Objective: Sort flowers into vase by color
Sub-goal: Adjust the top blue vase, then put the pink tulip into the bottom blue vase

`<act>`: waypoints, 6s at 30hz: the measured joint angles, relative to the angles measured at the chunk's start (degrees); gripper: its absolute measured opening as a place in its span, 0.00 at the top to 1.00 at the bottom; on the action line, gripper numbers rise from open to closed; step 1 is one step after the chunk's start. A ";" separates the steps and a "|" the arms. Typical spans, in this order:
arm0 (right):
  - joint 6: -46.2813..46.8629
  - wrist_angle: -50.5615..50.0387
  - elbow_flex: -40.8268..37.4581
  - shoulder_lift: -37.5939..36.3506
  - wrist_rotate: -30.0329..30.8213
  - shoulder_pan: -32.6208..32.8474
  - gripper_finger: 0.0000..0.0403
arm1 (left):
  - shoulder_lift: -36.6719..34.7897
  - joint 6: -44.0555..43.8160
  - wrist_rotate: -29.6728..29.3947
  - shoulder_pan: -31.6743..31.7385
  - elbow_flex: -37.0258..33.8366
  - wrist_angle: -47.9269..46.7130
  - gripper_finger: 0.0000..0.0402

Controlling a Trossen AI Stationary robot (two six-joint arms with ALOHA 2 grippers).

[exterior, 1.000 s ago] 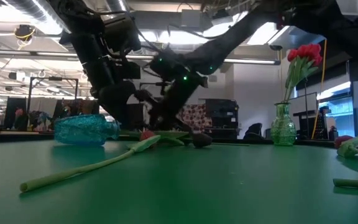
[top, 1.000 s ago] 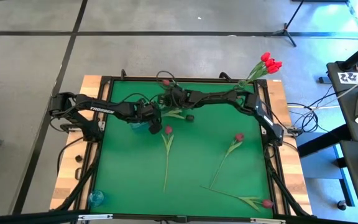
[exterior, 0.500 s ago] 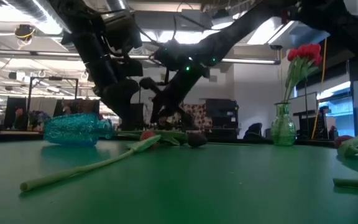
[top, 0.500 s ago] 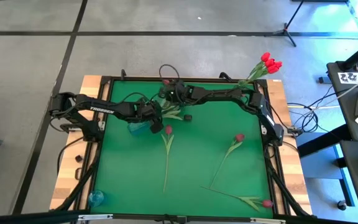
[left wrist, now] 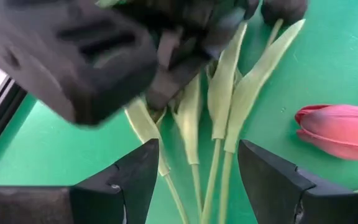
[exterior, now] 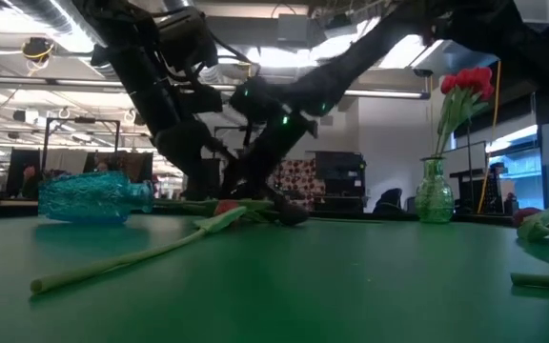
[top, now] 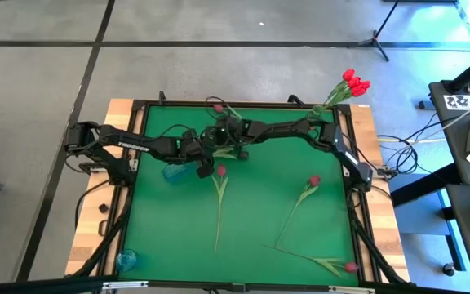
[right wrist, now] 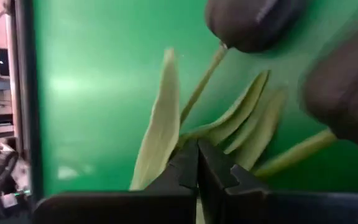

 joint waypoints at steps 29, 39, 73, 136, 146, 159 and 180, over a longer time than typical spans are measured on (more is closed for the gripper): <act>-9.19 -6.27 0.03 -6.98 4.86 -0.81 1.00 | -7.89 -18.84 28.42 11.43 7.22 -27.02 0.45; -11.87 -6.53 0.03 -6.98 2.69 -0.76 1.00 | -0.76 -14.76 24.05 7.95 7.15 -28.27 0.34; -38.53 -25.30 -0.01 -18.75 20.62 -1.22 1.00 | 5.62 -13.46 15.97 4.46 7.15 -25.15 0.46; -52.17 -57.29 -1.50 -59.75 26.82 4.61 1.00 | -13.05 -6.02 -15.59 2.54 -16.79 47.51 0.74; -52.65 -56.95 -1.50 -58.98 26.43 4.59 0.95 | -13.11 -2.95 -9.37 1.98 -16.83 49.82 0.74; -56.18 -56.98 -1.50 -58.83 24.89 4.59 0.68 | -27.25 -4.87 -7.04 -10.02 -16.87 41.10 0.64; -57.71 -59.87 -1.62 -58.34 20.30 4.59 0.24 | -34.43 -4.49 -7.07 -21.57 -14.55 32.55 0.34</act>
